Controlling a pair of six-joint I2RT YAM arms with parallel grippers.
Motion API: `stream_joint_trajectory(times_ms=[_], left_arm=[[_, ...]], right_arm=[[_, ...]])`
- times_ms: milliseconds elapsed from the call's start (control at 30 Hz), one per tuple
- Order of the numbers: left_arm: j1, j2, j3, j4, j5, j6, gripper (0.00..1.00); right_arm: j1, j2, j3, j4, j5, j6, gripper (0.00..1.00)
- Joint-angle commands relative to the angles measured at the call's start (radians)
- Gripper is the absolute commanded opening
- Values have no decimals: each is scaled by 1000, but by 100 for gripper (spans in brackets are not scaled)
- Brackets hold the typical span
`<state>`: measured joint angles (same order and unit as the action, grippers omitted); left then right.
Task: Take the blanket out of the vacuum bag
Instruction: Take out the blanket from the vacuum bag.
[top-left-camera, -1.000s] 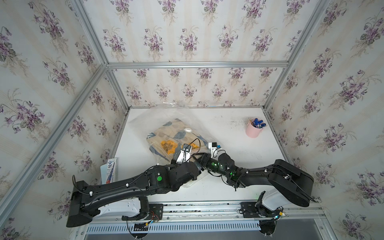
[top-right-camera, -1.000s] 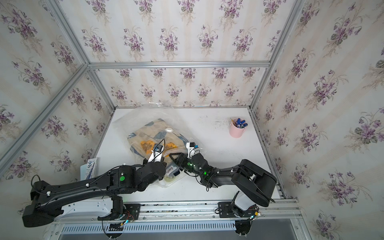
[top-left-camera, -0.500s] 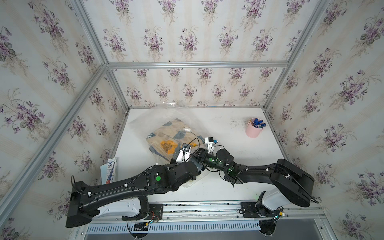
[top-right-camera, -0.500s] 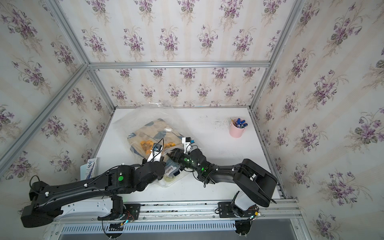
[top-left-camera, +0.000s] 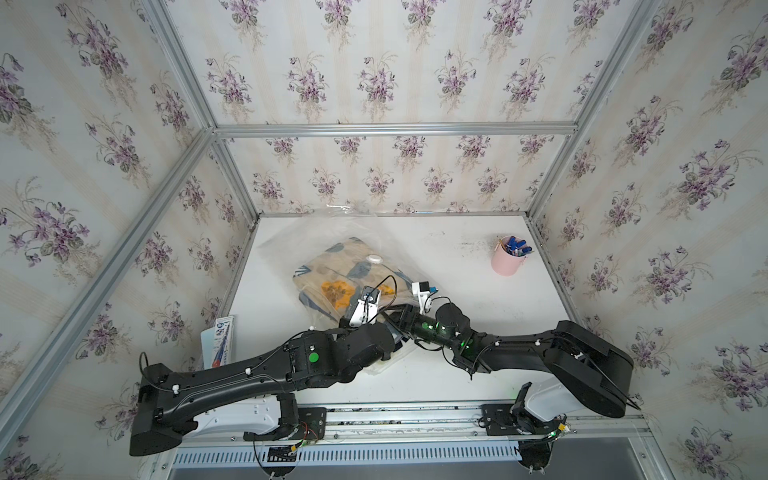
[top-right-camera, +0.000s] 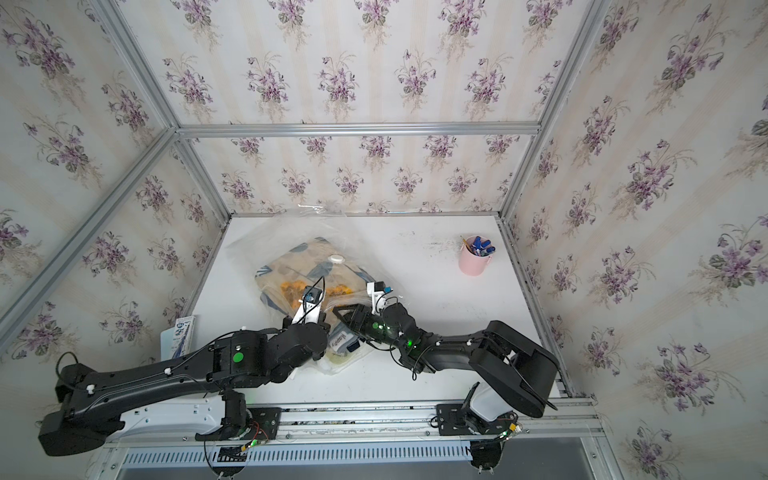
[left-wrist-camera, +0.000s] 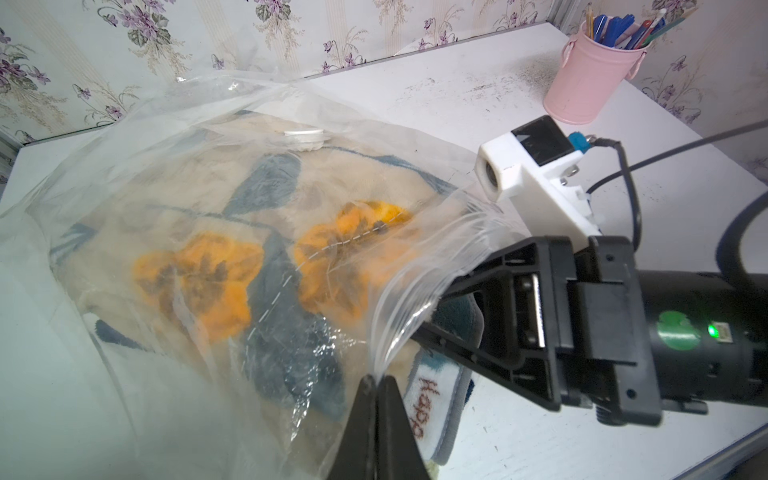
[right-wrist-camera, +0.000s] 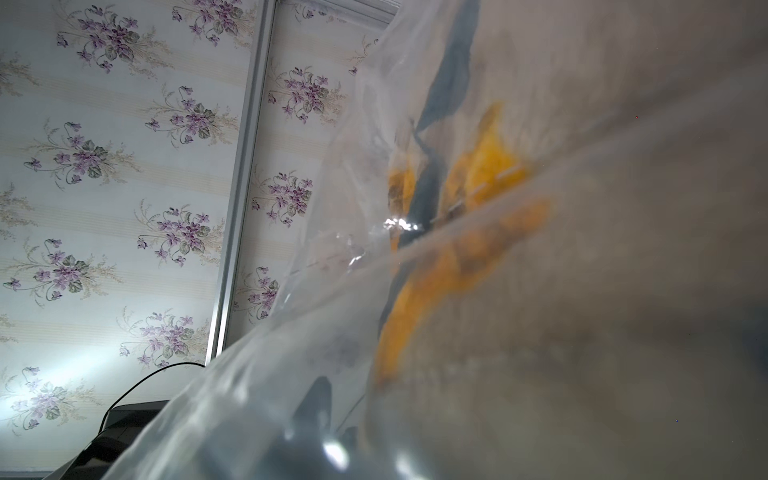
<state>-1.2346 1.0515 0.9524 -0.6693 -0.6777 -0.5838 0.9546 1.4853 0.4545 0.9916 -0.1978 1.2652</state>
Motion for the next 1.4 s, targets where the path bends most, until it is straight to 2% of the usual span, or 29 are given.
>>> stream_joint_trajectory(times_ms=[0, 500, 700, 800, 1000, 1367], left_arm=[[1, -1, -5, 22, -6, 2, 0], [1, -4, -15, 27, 3, -8, 0], [2, -2, -10, 27, 3, -7, 0], [1, 1, -5, 26, 0, -2, 0], [1, -4, 4, 22, -4, 4, 0], [1, -4, -1, 29, 1, 3, 0]], right_arm=[[1, -19, -26, 3, 19, 17, 51], [-24, 110, 59, 0, -9, -5, 53], [-24, 96, 111, 3, -51, -16, 39], [-24, 65, 146, -50, -51, -40, 37], [-24, 55, 173, -79, -67, -45, 40], [-22, 9, 49, -50, -50, 4, 49]])
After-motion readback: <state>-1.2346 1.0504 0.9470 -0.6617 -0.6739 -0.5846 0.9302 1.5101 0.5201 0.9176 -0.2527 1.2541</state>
